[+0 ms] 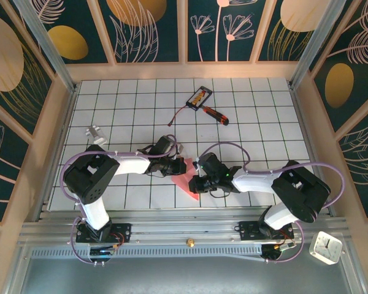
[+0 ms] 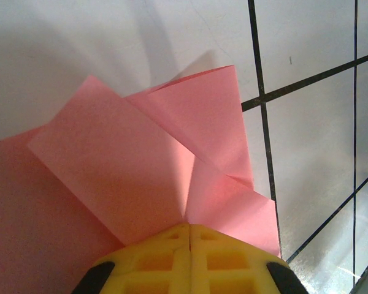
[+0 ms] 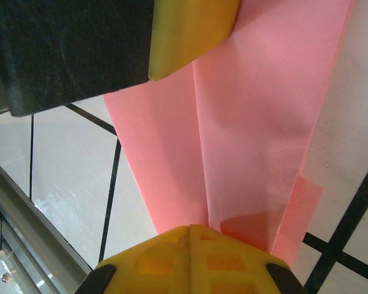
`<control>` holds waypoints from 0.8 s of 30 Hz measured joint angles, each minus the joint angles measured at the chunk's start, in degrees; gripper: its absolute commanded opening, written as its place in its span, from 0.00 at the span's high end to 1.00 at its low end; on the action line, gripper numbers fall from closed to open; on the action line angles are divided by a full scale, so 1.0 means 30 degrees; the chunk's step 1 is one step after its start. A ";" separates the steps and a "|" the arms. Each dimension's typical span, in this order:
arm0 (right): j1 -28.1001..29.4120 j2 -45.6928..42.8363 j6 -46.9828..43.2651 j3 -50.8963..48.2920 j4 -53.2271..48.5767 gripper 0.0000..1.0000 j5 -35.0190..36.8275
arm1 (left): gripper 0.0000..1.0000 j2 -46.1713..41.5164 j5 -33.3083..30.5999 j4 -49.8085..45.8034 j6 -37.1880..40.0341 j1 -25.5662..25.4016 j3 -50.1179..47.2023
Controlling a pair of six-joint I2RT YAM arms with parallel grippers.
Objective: Fold a paper plane with a square sheet of paper (pick it up from the middle)
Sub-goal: Perform the fourth fold on the wing at the bottom-center of the table.
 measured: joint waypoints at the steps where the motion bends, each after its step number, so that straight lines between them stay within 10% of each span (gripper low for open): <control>1: 0.0000 0.0000 -0.0022 -0.0007 -0.0015 0.98 0.0000 | 1.00 0.0007 -0.0007 -0.0029 0.0015 0.0000 0.0022; 24: -0.0007 -0.1581 -0.0342 -0.1472 -0.0707 1.00 0.0160 | 1.00 0.0058 -0.0007 -0.0291 0.0291 0.0000 0.0175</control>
